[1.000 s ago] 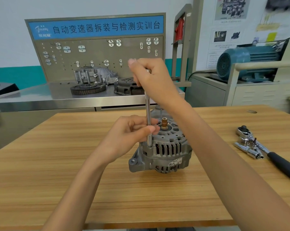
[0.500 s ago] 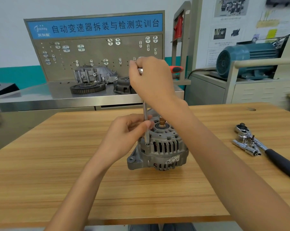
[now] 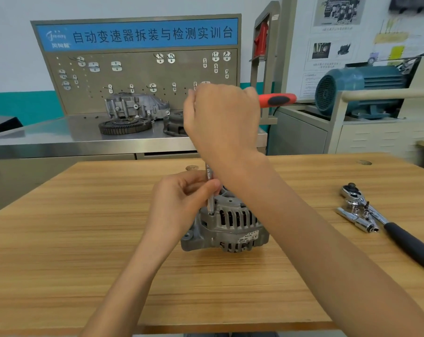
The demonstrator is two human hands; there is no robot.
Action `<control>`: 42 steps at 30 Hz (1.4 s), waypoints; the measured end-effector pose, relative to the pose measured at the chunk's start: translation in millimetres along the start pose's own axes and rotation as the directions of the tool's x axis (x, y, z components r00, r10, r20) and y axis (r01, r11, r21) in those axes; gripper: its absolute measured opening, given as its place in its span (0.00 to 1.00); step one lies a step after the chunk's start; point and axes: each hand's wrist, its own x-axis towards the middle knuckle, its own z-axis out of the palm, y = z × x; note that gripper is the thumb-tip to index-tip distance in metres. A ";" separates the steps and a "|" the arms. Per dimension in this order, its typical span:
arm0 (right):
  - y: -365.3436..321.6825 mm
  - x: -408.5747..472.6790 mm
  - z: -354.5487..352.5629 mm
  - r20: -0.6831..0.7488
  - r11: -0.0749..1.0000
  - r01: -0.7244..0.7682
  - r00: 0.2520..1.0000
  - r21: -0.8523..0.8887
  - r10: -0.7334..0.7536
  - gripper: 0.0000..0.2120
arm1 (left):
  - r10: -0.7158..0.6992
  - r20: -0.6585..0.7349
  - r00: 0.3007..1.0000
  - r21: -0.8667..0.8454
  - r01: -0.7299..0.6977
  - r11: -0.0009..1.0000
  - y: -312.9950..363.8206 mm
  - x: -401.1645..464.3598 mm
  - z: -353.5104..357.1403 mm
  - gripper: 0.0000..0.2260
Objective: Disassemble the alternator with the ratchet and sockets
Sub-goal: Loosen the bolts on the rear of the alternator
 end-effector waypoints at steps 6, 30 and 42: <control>6.3 8.8 7.6 0.078 0.951 -0.016 0.997 0.308 -0.009 0.21 | -0.005 0.093 0.996 0.041 0.002 0.999 1.2 4.8 -7.7 0.04; 0.7 6.8 14.1 0.037 0.839 -0.043 0.999 0.543 0.028 0.20 | -0.015 0.138 0.990 -0.003 0.016 1.000 0.6 3.7 -11.3 0.09; 6.9 3.7 14.0 0.054 0.871 -0.023 0.999 0.490 -0.004 0.18 | -0.015 0.137 0.990 -0.105 0.030 0.994 -2.3 -0.5 -7.0 0.12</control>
